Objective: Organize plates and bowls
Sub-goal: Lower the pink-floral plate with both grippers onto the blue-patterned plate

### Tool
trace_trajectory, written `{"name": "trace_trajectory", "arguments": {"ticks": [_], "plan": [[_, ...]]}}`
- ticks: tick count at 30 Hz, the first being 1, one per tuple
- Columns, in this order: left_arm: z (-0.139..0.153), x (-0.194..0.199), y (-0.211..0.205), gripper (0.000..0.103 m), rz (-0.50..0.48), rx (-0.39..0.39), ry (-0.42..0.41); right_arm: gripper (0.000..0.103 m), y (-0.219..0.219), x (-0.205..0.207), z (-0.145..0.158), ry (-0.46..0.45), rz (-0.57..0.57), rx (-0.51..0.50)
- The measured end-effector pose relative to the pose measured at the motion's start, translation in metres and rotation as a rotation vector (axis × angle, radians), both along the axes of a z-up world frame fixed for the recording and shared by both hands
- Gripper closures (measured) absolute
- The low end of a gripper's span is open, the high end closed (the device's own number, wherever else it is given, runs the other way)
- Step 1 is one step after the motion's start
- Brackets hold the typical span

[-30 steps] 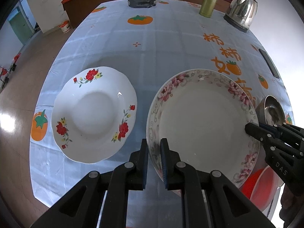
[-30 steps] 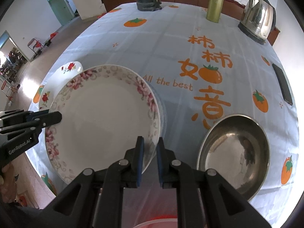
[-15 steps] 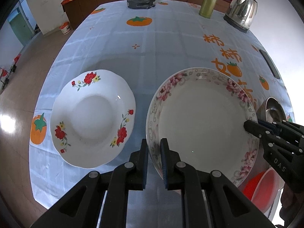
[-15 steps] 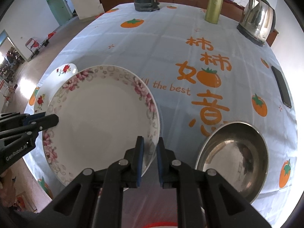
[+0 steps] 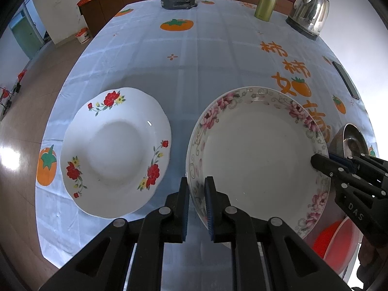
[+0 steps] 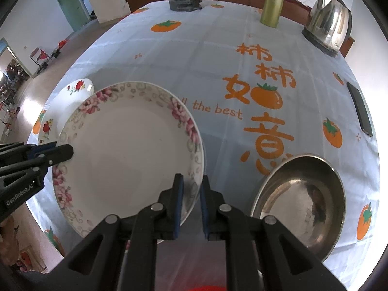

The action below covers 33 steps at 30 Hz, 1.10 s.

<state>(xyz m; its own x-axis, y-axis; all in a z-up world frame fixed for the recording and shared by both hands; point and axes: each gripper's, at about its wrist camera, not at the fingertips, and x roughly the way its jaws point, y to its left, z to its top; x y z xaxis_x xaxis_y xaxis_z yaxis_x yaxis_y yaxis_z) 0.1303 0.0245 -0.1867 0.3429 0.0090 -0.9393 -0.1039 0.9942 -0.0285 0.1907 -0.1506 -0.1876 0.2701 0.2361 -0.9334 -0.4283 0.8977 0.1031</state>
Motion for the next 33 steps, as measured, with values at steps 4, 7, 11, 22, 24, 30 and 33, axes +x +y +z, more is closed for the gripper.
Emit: {"name": "trace_trajectory", "arguments": {"ticks": [4,7,11,22,24,30,33], "plan": [[0.0,0.0,0.0,0.09,0.001,0.0,0.0,0.09,0.0,0.001,0.0,-0.002,0.0,-0.002],[-0.001,0.001,0.0,0.09,0.001,0.0,-0.001,0.09,0.0,0.003,-0.001,-0.002,0.001,-0.003],[-0.001,0.001,-0.001,0.09,0.002,-0.002,0.001,0.09,0.0,0.004,-0.001,-0.003,0.001,-0.004],[-0.005,0.004,0.001,0.09,0.012,-0.001,0.005,0.09,0.002,0.009,-0.003,0.002,0.006,-0.01],[-0.006,0.005,0.002,0.09,0.015,0.0,0.006,0.09,0.003,0.01,-0.004,0.003,0.009,-0.01],[-0.007,0.006,0.006,0.09,0.021,-0.002,0.004,0.09,0.007,0.013,-0.005,0.001,0.016,-0.013],[-0.008,0.006,0.006,0.09,0.024,-0.005,0.005,0.09,0.008,0.013,-0.005,0.0,0.018,-0.014]]}}
